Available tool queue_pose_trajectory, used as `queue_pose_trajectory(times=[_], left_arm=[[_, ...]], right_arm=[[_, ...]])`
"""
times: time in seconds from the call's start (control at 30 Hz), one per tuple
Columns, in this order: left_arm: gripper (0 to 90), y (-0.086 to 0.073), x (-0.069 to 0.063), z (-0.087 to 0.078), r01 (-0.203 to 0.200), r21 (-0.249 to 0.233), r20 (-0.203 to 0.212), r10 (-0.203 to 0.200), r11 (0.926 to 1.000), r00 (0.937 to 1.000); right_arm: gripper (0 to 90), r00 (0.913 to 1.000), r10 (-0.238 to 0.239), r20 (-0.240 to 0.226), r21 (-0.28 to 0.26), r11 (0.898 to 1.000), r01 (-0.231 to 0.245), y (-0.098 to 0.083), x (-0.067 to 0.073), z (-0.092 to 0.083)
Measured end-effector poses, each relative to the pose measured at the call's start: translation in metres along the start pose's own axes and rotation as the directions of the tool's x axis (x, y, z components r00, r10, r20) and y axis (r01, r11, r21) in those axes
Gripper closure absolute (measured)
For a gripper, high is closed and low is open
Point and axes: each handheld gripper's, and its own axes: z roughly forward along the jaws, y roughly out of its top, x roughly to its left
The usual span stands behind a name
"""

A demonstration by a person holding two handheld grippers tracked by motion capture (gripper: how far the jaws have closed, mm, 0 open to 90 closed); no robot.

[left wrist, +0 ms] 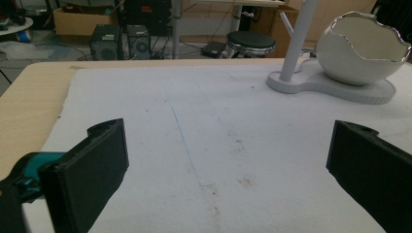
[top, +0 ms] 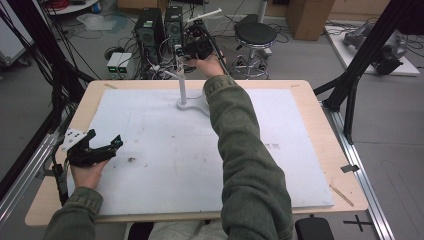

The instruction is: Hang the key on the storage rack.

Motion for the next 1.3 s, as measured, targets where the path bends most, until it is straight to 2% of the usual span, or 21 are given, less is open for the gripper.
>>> queue_pose_trajectory(times=[0.03,0.1,0.17,0.2,0.27,0.33,0.37,0.4,0.47,0.5,0.53,0.57,0.6,0.63,0.7,0.77,1.0,1.03,1.07,1.2,1.3], left_arm=[[1.9,0.000,0.000,0.000,-0.002,0.001,0.000,0.002,1.0000,1.0000],[1.9,0.000,0.000,0.000,0.001,-0.002,-0.003,-0.001,1.0000,1.0000],[1.9,0.000,0.000,-0.001,-0.001,-0.002,-0.003,0.001,1.0000,1.0000],[1.9,0.000,0.000,0.000,0.000,-0.007,-0.003,0.000,1.0000,1.0000],[1.9,0.000,0.000,0.000,0.002,-0.007,-0.003,-0.002,1.0000,1.0000],[1.9,0.000,0.000,0.000,-0.001,-0.005,-0.002,0.001,1.0000,1.0000],[1.9,0.000,0.000,0.000,0.000,-0.008,-0.001,0.000,1.0000,1.0000],[1.9,0.000,0.000,0.001,0.000,-0.008,0.000,0.000,1.0000,1.0000],[1.9,0.000,0.000,0.001,-0.003,-0.009,0.000,0.003,1.0000,1.0000],[1.9,0.000,0.000,0.001,0.001,-0.012,-0.002,-0.001,0.9999,1.0000],[1.9,0.000,0.001,0.000,0.001,-0.010,-0.003,-0.001,0.9999,1.0000],[1.9,0.000,0.001,0.001,0.010,-0.015,-0.003,-0.010,0.9998,0.9999],[1.9,0.000,0.001,0.001,0.010,-0.015,-0.003,-0.010,0.9998,0.9999],[1.9,0.001,0.001,0.000,0.013,-0.016,-0.003,-0.014,0.9998,0.9999],[1.9,0.001,0.001,0.000,0.013,-0.017,-0.003,-0.013,0.9998,0.9999],[1.9,0.001,0.000,0.000,0.016,-0.022,0.000,-0.016,0.9996,0.9999],[1.9,0.000,0.001,0.001,0.014,-0.012,0.004,-0.014,0.9998,0.9999],[1.9,0.001,0.001,0.001,0.019,-0.015,0.002,-0.019,0.9997,0.9998],[1.9,0.001,0.002,0.001,0.020,-0.015,0.001,-0.020,0.9997,0.9998],[1.9,0.001,0.001,0.001,0.017,-0.011,0.004,-0.017,0.9998,0.9998],[1.9,0.000,0.001,0.001,0.022,-0.014,0.004,-0.022,0.9997,0.9997]], right_arm=[[83.2,0.9999,-0.014,-0.006,-0.025,1.000,0.014,-0.004,0.001,0.003],[83.1,0.9993,-0.038,0.006,-0.040,0.998,0.038,-0.006,0.002,0.003],[82.2,0.9975,-0.069,0.018,-0.041,0.997,0.069,-0.008,0.003,0.002],[81.5,0.9974,-0.069,0.020,-0.037,0.997,0.070,-0.008,0.005,0.001],[73.8,0.9953,-0.089,0.037,-0.035,0.995,0.091,-0.009,0.007,-0.003],[64.2,0.9956,-0.088,0.030,-0.043,0.995,0.090,-0.009,0.009,-0.006],[64.2,0.9956,-0.088,0.030,-0.043,0.995,0.090,-0.009,0.009,-0.006],[55.9,0.9953,-0.093,0.026,-0.046,0.994,0.095,-0.010,0.011,-0.010],[43.5,0.9903,-0.138,0.019,-0.027,0.990,0.138,-0.013,0.016,-0.012],[43.5,0.9903,-0.138,0.019,-0.027,0.990,0.138,-0.013,0.016,-0.012],[33.1,0.9892,-0.145,0.019,-0.004,0.989,0.145,-0.016,0.020,-0.013],[28.6,0.9889,-0.147,0.024,0.008,0.989,0.147,-0.018,0.022,-0.013],[28.6,0.9889,-0.147,0.024,0.008,0.989,0.147,-0.018,0.022,-0.013],[21.9,0.9879,-0.148,0.046,0.035,0.989,0.147,-0.020,0.025,-0.015],[20.1,0.9880,-0.143,0.058,0.035,0.989,0.141,-0.021,0.026,-0.016],[13.1,0.9910,-0.117,0.066,0.028,0.993,0.115,-0.024,0.027,-0.022],[8.0,0.9909,-0.107,0.082,0.027,0.994,0.105,-0.036,0.024,-0.031],[2.1,0.9908,-0.105,0.084,0.030,0.994,0.103,-0.037,0.024,-0.032],[1.1,0.9896,-0.116,0.086,0.032,0.993,0.114,-0.043,0.023,-0.035],[0.5,0.9921,-0.094,0.082,0.028,0.995,0.092,-0.051,0.017,-0.042],[0.5,0.9916,-0.076,0.105,0.034,0.997,0.072,-0.059,0.010,-0.049]])
